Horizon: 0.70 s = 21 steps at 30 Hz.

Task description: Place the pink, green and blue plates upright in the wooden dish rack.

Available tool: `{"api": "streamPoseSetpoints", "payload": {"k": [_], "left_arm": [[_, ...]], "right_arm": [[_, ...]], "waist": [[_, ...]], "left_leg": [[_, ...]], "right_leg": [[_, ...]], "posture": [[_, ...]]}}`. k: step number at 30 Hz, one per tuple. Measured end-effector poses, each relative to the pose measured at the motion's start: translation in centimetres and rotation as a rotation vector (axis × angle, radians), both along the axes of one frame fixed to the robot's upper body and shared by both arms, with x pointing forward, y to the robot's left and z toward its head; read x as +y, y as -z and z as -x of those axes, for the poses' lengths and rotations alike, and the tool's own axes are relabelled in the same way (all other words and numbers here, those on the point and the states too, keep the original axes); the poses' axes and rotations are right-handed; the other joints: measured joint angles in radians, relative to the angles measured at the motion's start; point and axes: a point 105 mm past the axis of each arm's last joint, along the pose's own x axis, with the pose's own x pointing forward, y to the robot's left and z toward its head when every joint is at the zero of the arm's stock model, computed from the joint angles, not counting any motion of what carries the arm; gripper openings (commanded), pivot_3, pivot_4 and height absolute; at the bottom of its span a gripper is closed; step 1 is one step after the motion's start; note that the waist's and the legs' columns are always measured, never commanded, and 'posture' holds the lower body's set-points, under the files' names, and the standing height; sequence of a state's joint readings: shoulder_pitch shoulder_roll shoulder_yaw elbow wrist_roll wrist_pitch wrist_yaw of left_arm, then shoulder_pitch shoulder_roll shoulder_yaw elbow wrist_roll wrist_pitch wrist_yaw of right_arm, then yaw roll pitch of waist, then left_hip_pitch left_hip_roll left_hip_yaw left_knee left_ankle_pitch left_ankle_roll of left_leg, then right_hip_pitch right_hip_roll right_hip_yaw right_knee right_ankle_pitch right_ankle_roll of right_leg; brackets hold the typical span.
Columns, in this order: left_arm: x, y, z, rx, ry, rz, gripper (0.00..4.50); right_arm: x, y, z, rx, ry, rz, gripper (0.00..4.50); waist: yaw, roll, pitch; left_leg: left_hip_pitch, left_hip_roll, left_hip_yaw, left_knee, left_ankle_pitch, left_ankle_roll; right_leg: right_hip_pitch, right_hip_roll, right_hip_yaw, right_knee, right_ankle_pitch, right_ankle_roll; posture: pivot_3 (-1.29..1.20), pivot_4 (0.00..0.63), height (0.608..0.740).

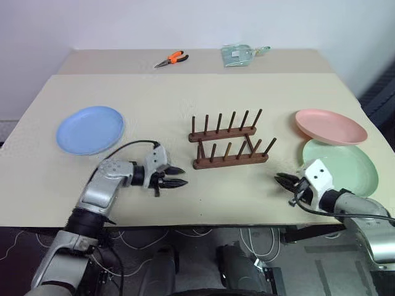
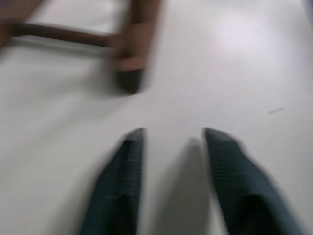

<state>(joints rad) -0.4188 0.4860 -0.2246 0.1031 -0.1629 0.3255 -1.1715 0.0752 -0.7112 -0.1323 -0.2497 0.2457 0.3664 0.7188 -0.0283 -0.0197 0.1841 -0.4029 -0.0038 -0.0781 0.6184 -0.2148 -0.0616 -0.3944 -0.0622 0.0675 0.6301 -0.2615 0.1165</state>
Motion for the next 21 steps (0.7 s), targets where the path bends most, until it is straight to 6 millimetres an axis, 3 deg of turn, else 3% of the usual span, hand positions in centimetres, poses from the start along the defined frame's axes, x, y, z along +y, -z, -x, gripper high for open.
{"api": "streamPoseSetpoints", "payload": {"k": [4, 8, 13, 16, 19, 21], "left_arm": [[-3.3, 0.5, 0.0, -0.061, -0.004, -0.008, 1.67], [-4.5, 0.5, -2.8, -0.200, -0.144, -0.050, 1.67], [-4.1, 0.3, -6.0, -0.300, -0.322, -0.087, 1.67], [-3.4, 0.2, -7.9, -0.306, -0.432, -0.084, 1.67], [-3.0, 0.0, -8.6, -0.314, -0.464, -0.079, 1.67], [-2.9, 0.0, -8.8, -0.322, -0.469, -0.075, 1.67]], "right_arm": [[1.8, 0.2, -1.6, -0.032, -0.019, 0.024, 0.05], [2.3, 0.8, -4.3, -0.073, 0.058, 0.053, 0.05], [3.0, 1.2, -6.3, -0.107, 0.105, 0.062, 0.05], [3.7, 1.1, -8.9, -0.134, 0.166, 0.046, 0.05], [3.6, 0.9, -10.1, -0.153, 0.193, 0.052, 0.05], [3.5, 0.9, -10.2, -0.153, 0.184, 0.058, 0.56]], "waist": [[0.011, 0.000, 0.000], [0.015, -0.002, -0.003], [0.007, -0.006, -0.008], [-0.006, -0.007, -0.009], [-0.010, -0.006, -0.010], [-0.011, -0.006, -0.010]], "left_leg": [[0.000, 0.000, 0.000, 0.002, 0.000, 0.000], [0.004, -0.001, 0.000, 0.004, 0.000, 0.000], [0.014, 0.000, 0.000, 0.002, 0.000, 0.000], [0.016, 0.000, 0.000, 0.002, 0.000, 0.000], [0.016, 0.000, 0.000, 0.001, 0.000, 0.000], [0.016, 0.000, 0.000, -0.001, 0.000, 0.000]], "right_leg": [[0.001, 0.000, 0.000, 0.000, 0.000, 0.000], [0.006, 0.000, 0.000, -0.001, 0.000, 0.000], [0.014, 0.000, 0.000, -0.001, -0.001, 0.002], [0.016, 0.000, 0.000, -0.001, -0.001, 0.001], [0.016, 0.000, 0.000, -0.001, 0.000, 0.000], [0.016, 0.000, 0.000, -0.001, 0.000, 0.000]], "posture": [[0.00, 0.150, 0.740], [0.00, 0.150, 0.740], [0.00, 0.150, 0.740], [0.00, 0.150, 0.740], [0.00, 0.150, 0.740], [0.00, 0.150, 0.740]]}}
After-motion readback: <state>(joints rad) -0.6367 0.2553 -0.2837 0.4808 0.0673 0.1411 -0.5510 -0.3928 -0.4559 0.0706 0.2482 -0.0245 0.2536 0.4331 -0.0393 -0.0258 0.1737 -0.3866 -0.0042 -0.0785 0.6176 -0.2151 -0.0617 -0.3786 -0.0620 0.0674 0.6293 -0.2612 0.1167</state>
